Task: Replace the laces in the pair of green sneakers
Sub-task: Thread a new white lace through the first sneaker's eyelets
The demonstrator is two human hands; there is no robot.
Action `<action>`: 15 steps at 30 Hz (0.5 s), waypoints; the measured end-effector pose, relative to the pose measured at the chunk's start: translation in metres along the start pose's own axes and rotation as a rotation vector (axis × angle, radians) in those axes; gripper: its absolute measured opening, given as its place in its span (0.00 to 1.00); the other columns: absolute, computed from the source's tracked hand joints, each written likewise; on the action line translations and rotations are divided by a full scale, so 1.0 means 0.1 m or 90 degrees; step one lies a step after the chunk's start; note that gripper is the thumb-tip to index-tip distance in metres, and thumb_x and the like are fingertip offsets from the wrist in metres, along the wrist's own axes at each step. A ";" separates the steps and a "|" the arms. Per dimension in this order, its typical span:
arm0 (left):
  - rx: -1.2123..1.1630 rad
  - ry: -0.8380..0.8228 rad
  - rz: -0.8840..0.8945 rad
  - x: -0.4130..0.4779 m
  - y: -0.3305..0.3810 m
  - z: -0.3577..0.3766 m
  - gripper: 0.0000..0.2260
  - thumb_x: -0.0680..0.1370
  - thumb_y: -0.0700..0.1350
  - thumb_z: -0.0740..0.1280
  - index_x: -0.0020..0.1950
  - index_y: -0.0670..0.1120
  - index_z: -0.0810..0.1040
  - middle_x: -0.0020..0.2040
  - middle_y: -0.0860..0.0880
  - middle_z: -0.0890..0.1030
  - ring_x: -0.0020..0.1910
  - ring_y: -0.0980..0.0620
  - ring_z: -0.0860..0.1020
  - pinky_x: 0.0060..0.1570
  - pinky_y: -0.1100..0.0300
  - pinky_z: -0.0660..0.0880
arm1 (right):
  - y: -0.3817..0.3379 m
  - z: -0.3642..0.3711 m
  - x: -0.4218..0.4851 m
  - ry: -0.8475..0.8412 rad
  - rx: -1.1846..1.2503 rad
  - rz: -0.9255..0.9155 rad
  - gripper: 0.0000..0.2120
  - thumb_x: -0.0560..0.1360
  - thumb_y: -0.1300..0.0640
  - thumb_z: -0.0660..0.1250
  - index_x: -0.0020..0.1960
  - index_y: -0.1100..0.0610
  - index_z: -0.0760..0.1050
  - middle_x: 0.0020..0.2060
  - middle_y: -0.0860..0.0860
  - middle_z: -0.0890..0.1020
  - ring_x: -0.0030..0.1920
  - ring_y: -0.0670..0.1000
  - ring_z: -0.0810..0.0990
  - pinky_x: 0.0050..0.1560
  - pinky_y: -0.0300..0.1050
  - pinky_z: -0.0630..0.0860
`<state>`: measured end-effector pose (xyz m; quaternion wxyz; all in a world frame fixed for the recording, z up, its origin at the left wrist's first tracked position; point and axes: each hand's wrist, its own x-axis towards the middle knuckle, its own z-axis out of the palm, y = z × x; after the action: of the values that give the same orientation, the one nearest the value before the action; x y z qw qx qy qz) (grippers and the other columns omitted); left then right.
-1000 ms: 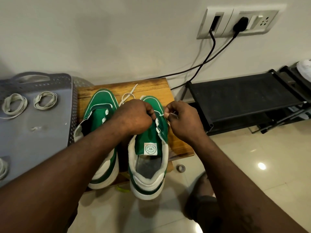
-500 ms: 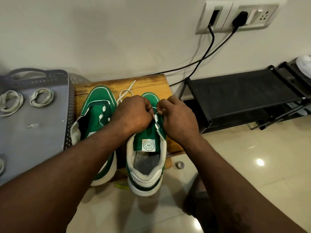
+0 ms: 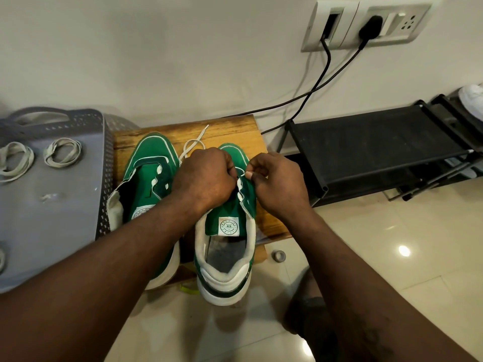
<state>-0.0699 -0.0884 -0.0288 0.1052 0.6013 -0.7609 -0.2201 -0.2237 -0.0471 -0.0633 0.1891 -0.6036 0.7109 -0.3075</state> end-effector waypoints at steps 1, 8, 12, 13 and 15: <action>0.004 0.002 -0.001 0.00 0.00 0.00 0.07 0.77 0.47 0.72 0.39 0.55 0.83 0.40 0.54 0.84 0.43 0.50 0.82 0.46 0.52 0.81 | 0.00 0.02 0.00 -0.004 0.002 -0.008 0.06 0.78 0.58 0.72 0.48 0.47 0.82 0.47 0.43 0.80 0.48 0.46 0.80 0.51 0.54 0.82; 0.131 0.060 0.039 -0.05 0.03 0.02 0.06 0.80 0.49 0.70 0.48 0.50 0.86 0.42 0.48 0.83 0.42 0.47 0.81 0.40 0.52 0.79 | -0.01 0.06 -0.01 -0.020 -0.019 -0.019 0.08 0.80 0.59 0.69 0.52 0.48 0.82 0.50 0.45 0.77 0.50 0.49 0.78 0.51 0.53 0.81; 0.111 0.044 0.037 -0.03 0.01 0.07 0.07 0.81 0.49 0.69 0.51 0.50 0.87 0.45 0.47 0.84 0.44 0.46 0.81 0.41 0.54 0.75 | -0.02 0.07 -0.03 -0.012 -0.021 -0.002 0.06 0.81 0.57 0.70 0.52 0.47 0.83 0.51 0.45 0.78 0.50 0.48 0.79 0.52 0.53 0.81; 0.098 0.035 0.037 -0.03 0.00 0.07 0.08 0.82 0.49 0.68 0.52 0.50 0.87 0.46 0.47 0.84 0.45 0.46 0.81 0.42 0.54 0.74 | -0.03 0.06 -0.03 -0.010 -0.021 0.008 0.05 0.80 0.56 0.71 0.52 0.47 0.83 0.50 0.44 0.78 0.50 0.47 0.79 0.52 0.52 0.81; 0.095 0.022 0.054 -0.03 0.00 0.08 0.09 0.82 0.49 0.67 0.53 0.50 0.86 0.48 0.47 0.84 0.46 0.46 0.81 0.43 0.54 0.75 | -0.04 0.04 -0.03 0.003 -0.019 0.019 0.05 0.79 0.56 0.72 0.51 0.46 0.83 0.49 0.43 0.79 0.48 0.46 0.79 0.50 0.51 0.82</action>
<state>-0.0724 -0.0835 -0.0353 0.0827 0.5787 -0.7977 -0.1480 -0.2175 -0.0452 -0.0639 0.1831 -0.5951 0.7247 -0.2952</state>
